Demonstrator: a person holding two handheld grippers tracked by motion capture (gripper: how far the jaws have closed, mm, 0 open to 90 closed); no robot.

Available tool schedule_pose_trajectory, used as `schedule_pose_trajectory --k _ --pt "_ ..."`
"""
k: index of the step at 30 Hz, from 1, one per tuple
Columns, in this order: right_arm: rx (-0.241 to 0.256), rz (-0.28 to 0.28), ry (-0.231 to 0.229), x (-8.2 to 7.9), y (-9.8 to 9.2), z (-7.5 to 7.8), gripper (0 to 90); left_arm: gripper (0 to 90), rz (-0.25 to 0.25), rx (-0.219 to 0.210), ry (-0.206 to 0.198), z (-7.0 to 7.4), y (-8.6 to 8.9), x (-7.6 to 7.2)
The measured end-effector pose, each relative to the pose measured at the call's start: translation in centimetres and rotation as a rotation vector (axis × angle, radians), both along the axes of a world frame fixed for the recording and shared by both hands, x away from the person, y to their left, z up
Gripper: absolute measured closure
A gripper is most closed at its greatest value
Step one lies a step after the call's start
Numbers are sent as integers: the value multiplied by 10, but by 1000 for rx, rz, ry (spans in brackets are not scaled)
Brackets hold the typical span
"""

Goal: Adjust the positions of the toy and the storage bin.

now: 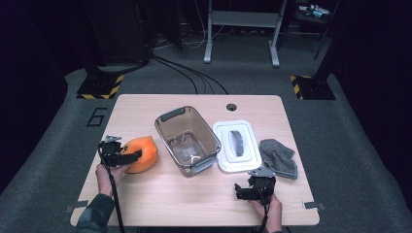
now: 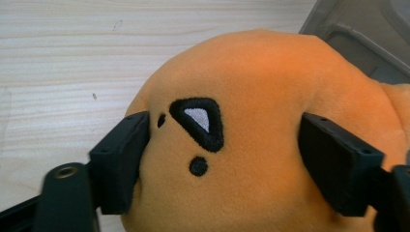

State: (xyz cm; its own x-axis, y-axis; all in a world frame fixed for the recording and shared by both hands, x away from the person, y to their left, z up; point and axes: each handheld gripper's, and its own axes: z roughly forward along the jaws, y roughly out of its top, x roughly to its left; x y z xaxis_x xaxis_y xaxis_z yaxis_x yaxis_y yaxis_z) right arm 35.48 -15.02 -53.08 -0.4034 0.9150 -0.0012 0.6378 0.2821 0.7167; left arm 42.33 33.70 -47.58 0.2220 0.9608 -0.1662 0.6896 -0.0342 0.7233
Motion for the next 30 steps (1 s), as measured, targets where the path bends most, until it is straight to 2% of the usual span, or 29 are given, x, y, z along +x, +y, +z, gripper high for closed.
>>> schedule_pose_trajectory --k 2,3,4,5,6,7,8,14,15,18,20,21,27,30 --pt "0 0 0 0 0 0 0 304 -1 13 -4 0 -2 -2" --pt "0 -1 0 0 0 0 0 304 0 21 -14 0 -3 -4" --pt "-6 12 0 -1 -1 0 0 376 5 17 -18 -2 -5 -5" --pt "-6 12 0 -1 -1 0 0 376 0 22 -18 -2 -5 -6" --pt "-7 49 0 -2 0 0 0 448 -1 31 -40 -4 -7 -9" --pt "-3 59 -3 -2 1 0 0 471 -1 31 -40 -4 -7 -9" --pt "2 67 4 -2 3 0 0 501 -1 44 -58 -5 -9 -11" --pt "-2 96 1 0 3 0 0 605 -6 41 -81 -4 -8 -16" --pt "-2 96 1 0 3 0 0 614 -6 41 -81 -4 -8 -16" --pt "-9 110 2 1 3 0 0 635 -5 36 -121 -2 -11 -20" --pt "-8 109 0 1 3 0 0 642 -9 35 -120 -1 -11 -21" --pt "-9 110 2 1 3 0 0 643 -9 24 -139 -1 -10 -23" --pt "-9 110 3 1 3 0 0 645 -35 19 -160 3 -10 -28" --pt "-14 116 -1 1 2 0 0 645 -44 21 -156 5 -9 -30"
